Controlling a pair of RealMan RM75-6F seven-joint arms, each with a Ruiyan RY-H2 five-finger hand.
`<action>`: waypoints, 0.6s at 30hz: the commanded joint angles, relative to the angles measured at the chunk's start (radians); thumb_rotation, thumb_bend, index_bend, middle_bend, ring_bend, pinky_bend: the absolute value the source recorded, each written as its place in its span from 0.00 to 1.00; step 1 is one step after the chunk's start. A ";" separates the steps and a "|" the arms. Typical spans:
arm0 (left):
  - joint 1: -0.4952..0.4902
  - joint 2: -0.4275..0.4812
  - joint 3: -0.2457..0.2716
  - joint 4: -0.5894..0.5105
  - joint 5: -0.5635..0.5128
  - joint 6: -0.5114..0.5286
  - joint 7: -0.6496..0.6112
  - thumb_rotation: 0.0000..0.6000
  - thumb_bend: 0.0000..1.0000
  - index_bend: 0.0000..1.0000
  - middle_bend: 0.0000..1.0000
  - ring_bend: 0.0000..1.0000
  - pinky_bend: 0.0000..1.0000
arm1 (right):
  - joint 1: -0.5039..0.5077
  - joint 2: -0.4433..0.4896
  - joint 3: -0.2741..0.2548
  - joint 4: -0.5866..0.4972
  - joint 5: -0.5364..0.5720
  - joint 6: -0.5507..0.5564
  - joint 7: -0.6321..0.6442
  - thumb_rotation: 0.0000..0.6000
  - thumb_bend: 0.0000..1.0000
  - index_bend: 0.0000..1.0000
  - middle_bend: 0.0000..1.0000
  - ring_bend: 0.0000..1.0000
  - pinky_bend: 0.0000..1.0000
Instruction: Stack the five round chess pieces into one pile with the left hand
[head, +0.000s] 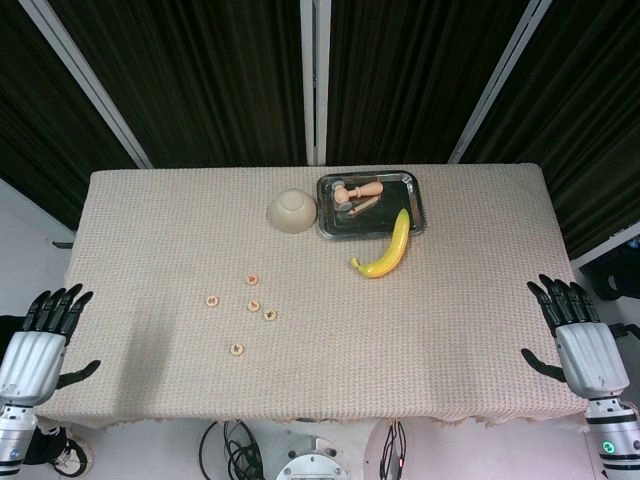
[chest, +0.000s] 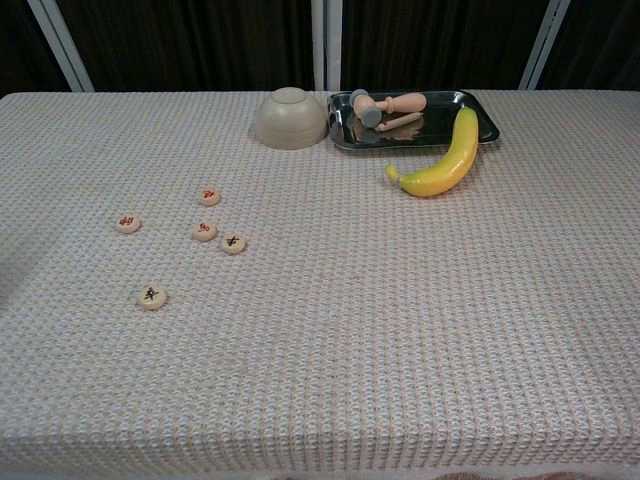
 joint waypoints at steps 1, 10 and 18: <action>0.000 -0.004 -0.002 0.004 0.003 0.003 0.016 1.00 0.09 0.08 0.00 0.00 0.00 | 0.002 0.000 -0.001 0.000 -0.001 -0.004 0.000 1.00 0.12 0.00 0.00 0.00 0.00; 0.010 -0.011 0.015 -0.005 0.023 0.015 0.016 1.00 0.09 0.07 0.00 0.00 0.00 | -0.002 0.004 -0.006 -0.002 -0.017 0.004 0.014 1.00 0.12 0.00 0.00 0.00 0.00; -0.029 -0.041 0.041 -0.043 0.101 -0.039 0.050 1.00 0.09 0.07 0.00 0.00 0.00 | -0.001 0.000 -0.013 -0.002 -0.035 0.002 0.011 1.00 0.12 0.00 0.00 0.00 0.00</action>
